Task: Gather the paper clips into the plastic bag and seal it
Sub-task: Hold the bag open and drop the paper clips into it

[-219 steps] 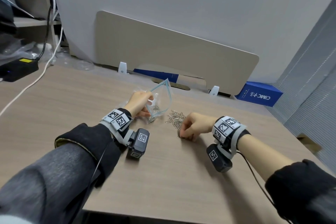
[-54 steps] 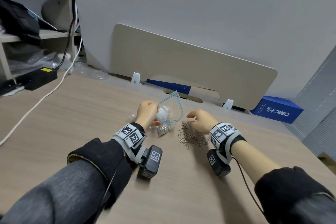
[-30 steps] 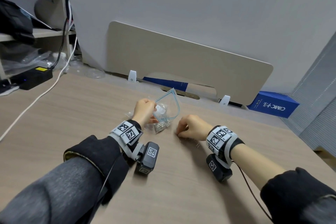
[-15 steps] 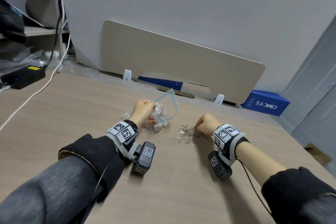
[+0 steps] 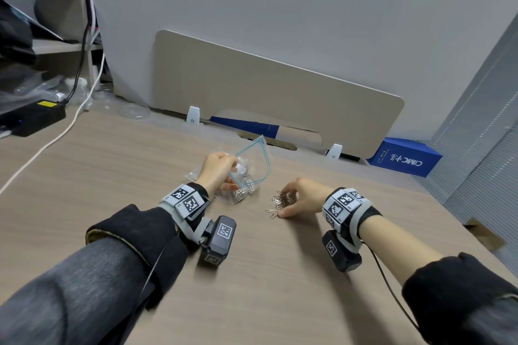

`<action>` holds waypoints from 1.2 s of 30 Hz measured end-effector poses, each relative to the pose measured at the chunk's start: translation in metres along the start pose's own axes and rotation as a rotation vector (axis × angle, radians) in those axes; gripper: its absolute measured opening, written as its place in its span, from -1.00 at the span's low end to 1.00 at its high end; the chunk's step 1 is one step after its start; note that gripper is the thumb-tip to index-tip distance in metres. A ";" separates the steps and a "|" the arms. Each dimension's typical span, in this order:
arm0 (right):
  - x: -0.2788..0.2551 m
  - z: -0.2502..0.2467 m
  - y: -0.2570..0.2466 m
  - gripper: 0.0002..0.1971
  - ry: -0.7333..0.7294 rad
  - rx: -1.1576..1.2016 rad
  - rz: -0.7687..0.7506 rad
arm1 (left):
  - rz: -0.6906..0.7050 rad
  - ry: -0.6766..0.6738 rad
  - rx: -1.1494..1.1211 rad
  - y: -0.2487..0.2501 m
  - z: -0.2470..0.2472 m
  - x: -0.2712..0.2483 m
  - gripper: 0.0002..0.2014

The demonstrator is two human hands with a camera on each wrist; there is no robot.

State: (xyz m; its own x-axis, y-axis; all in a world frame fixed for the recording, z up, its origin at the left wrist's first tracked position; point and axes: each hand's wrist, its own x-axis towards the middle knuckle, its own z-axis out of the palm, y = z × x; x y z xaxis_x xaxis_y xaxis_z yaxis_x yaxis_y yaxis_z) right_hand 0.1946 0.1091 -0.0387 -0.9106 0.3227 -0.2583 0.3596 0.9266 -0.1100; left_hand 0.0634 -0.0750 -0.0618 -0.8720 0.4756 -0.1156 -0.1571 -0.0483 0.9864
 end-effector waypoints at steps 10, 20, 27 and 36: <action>-0.001 -0.001 -0.004 -0.79 0.130 0.040 -0.085 | 0.000 -0.007 -0.008 0.000 0.001 -0.001 -0.90; 0.003 0.001 -0.010 -0.81 0.171 -0.045 -0.065 | -0.007 -0.016 -0.001 0.000 0.000 -0.001 -0.86; 0.008 0.003 -0.005 -0.83 0.207 -0.031 0.004 | 0.003 -0.016 0.000 0.000 0.000 0.000 -0.86; -0.002 -0.020 -0.005 -0.88 0.328 0.203 -0.007 | 0.007 -0.011 0.000 -0.001 0.000 0.001 -0.89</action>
State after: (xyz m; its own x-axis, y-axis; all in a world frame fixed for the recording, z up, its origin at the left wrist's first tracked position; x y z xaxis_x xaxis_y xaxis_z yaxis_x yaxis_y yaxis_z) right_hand 0.1904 0.1079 -0.0182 -0.9180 0.3919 0.0599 0.3566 0.8823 -0.3074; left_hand 0.0627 -0.0742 -0.0630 -0.8679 0.4850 -0.1074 -0.1510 -0.0516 0.9872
